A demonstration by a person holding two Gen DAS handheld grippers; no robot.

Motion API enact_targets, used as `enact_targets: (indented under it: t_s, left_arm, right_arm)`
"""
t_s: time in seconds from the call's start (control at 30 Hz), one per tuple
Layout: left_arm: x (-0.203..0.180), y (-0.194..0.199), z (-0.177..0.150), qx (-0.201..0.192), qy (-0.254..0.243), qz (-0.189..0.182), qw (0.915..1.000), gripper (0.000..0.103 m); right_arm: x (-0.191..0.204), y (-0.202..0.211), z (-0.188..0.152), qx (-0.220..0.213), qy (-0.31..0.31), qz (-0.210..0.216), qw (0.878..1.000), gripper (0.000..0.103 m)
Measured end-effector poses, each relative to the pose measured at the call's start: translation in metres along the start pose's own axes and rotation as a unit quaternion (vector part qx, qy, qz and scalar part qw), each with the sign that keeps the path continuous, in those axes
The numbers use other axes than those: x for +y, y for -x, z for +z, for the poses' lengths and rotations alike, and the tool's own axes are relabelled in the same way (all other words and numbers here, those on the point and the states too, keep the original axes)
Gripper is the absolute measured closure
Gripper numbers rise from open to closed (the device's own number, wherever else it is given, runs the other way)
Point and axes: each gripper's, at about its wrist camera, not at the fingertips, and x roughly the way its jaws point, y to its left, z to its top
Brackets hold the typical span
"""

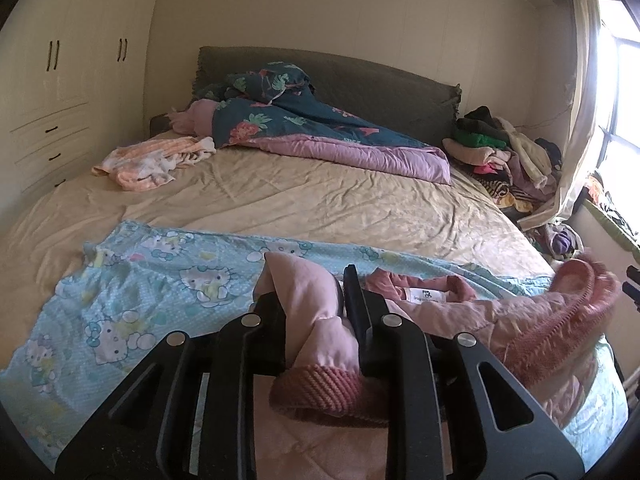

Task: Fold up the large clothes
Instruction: 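Lay the hem near the collar and open both tools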

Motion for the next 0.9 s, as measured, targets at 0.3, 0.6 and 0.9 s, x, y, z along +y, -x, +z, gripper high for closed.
enact_targets:
  t_s: [0.3, 0.6, 0.9]
  left_arm:
    - [-0.015, -0.020, -0.008, 0.014, -0.026, 0.008, 0.9995, 0.078]
    - [-0.013, -0.025, -0.011, 0.022, -0.019, -0.004, 0.9996, 0.048]
    - [-0.021, -0.009, -0.011, 0.000, -0.035, -0.007, 0.9994, 0.016]
  right_arm:
    - [0.025, -0.040, -0.058, 0.081, 0.083, -0.012, 0.993, 0.024]
    - [0.019, -0.083, -0.130, 0.159, 0.054, -0.020, 0.986, 0.020]
    - [0.018, -0.057, -0.120, 0.129, 0.056, -0.010, 0.990, 0.016]
